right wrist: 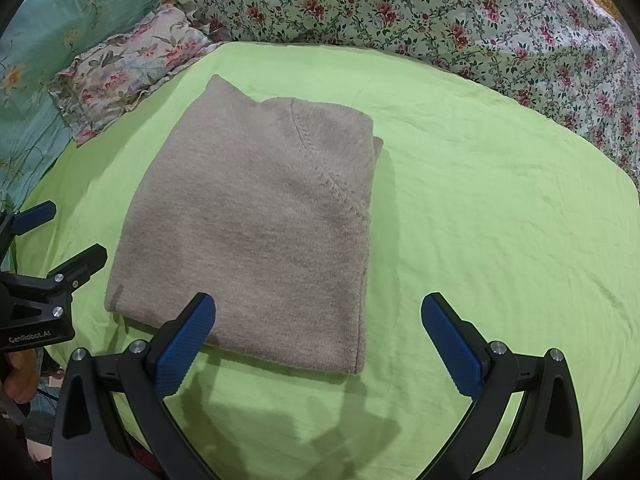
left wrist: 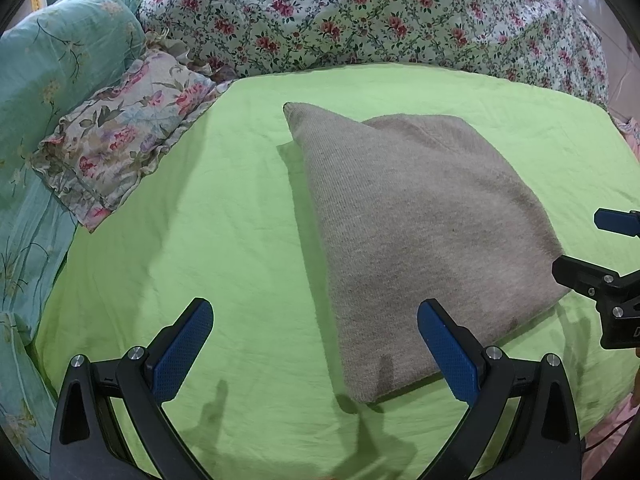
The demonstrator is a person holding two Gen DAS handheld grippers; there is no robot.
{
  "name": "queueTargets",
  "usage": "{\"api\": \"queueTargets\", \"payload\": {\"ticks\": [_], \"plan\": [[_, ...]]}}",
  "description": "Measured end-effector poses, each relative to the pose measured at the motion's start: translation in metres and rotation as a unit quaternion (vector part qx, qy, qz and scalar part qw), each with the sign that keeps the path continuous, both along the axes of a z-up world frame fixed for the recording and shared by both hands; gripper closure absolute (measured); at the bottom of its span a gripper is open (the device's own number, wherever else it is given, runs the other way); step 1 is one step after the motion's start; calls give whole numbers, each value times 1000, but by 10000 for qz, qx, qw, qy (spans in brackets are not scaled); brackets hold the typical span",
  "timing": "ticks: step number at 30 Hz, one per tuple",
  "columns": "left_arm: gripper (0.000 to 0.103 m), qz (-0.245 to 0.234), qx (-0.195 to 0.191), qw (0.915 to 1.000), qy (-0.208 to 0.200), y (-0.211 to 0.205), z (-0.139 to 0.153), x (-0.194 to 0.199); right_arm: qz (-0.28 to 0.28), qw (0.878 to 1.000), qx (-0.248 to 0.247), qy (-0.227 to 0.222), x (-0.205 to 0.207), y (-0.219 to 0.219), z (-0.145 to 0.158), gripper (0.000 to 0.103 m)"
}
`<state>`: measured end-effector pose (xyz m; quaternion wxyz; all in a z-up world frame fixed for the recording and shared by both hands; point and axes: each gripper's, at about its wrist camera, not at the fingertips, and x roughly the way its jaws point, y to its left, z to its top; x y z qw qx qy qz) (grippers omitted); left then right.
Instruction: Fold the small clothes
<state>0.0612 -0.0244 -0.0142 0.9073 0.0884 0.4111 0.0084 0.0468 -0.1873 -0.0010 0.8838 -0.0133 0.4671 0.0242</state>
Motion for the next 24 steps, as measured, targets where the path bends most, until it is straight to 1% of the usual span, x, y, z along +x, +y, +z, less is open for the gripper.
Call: {"api": "queueTargets", "payload": {"ticks": [24], "plan": [[1, -54, 3, 10000, 37, -1, 1, 3, 35, 10000, 16, 20, 3, -4, 0, 0]]}}
